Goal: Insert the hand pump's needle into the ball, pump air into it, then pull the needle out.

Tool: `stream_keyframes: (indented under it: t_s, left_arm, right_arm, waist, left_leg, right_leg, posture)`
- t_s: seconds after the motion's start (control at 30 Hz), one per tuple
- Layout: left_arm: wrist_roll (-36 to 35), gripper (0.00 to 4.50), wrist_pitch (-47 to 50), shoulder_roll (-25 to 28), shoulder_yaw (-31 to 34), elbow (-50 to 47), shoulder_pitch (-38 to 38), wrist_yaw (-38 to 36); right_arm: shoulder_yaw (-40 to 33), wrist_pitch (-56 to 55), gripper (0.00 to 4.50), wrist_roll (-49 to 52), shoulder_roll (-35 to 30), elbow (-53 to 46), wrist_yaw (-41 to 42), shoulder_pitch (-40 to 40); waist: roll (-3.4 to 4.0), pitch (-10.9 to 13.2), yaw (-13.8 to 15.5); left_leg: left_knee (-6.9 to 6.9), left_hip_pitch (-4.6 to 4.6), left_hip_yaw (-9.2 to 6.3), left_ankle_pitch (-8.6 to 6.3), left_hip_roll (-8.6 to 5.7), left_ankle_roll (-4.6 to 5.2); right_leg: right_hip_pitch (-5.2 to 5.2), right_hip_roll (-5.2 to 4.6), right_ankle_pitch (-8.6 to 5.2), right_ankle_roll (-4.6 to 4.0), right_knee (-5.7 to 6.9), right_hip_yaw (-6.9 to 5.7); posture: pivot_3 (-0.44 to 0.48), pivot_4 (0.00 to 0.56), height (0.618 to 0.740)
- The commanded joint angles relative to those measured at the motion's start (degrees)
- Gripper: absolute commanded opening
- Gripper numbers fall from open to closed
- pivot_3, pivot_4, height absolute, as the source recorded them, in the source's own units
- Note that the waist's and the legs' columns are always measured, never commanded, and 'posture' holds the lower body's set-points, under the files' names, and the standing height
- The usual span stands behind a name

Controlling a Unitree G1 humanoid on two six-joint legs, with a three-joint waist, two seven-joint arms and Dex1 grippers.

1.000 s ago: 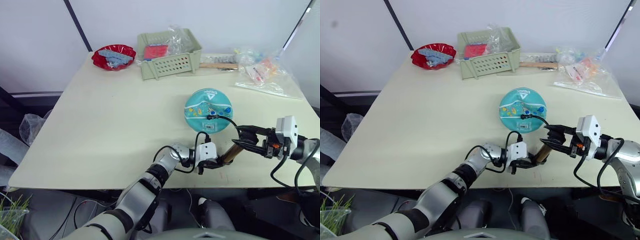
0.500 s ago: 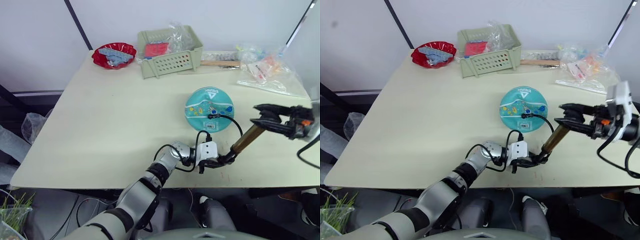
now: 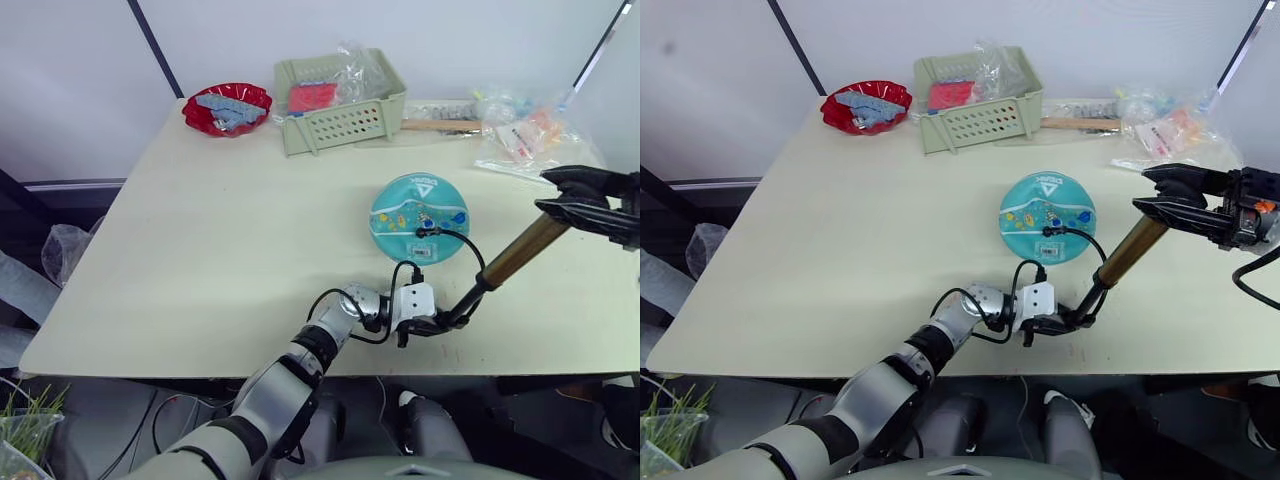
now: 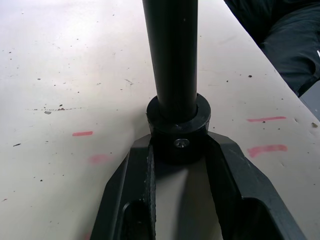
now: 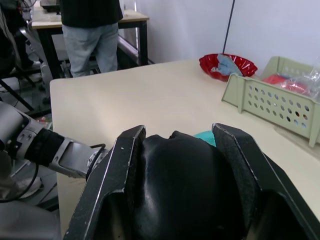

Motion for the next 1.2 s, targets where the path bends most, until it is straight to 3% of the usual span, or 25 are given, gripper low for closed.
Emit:
stream_keyframes:
  t_s: [0.03, 0.5, 0.7, 0.87, 1.2]
  left_arm:
    - [3.3, 0.98, 2.7, 2.4, -2.0, 4.1, 2.7, -0.2]
    - [3.2, 0.98, 3.2, 2.5, -2.1, 2.9, 3.5, -0.3]
    - [3.1, 0.98, 3.5, 2.3, -1.8, 3.1, 2.9, -0.3]
    - [3.1, 0.98, 3.3, 2.4, -1.7, 3.8, 2.3, -0.2]
    - [3.3, 0.98, 3.0, 2.3, -1.9, 3.9, 2.6, -0.3]
  right_arm:
    - [2.8, -2.0, 1.63, -3.6, 1.7, -1.3, 0.9, 3.2]
    - [17.4, -14.4, 1.63, -18.6, 10.5, 1.4, 0.9, 11.9]
    - [21.5, -22.3, 1.63, -25.4, 14.6, 6.1, 0.1, 13.5]
    - [18.5, -23.1, 1.63, -23.2, 14.7, 5.5, 0.0, 11.5]
    - [5.3, -12.9, 1.63, -8.7, 6.3, -1.1, 0.5, 5.9]
  waist:
    - [-0.08, -0.1, -0.1]
    - [-0.64, -0.6, -0.1]
    - [-0.68, -0.7, -0.1]
    - [-0.65, -0.6, -0.1]
    - [-0.04, -0.2, 0.0]
  left_leg:
    - [0.0, 0.01, 0.0, 0.0, 0.0, 0.0]
    - [-0.08, 0.29, 0.0, -0.01, 0.05, -0.01]
    - [-0.29, 0.82, -0.01, -0.01, 0.08, -0.02]
    - [-0.29, 0.84, -0.01, -0.01, 0.07, -0.02]
    - [-0.28, 0.66, 0.0, -0.01, 0.0, -0.01]
  right_leg:
    - [0.01, 0.0, 0.0, 0.0, 0.0, 0.0]
    - [0.2, 0.09, -0.01, -0.01, 0.03, 0.02]
    - [0.67, 0.08, -0.21, 0.16, -0.02, -0.01]
    - [0.68, 0.09, -0.2, 0.17, -0.01, 0.0]
    - [0.57, 0.0, -0.07, -0.05, -0.04, 0.02]
  posture:
    - [0.0, 0.15, 0.74]
    - [0.0, 0.15, 0.74]
    - [0.0, 0.15, 0.74]
    - [0.0, 0.15, 0.74]
    - [0.0, 0.15, 0.74]
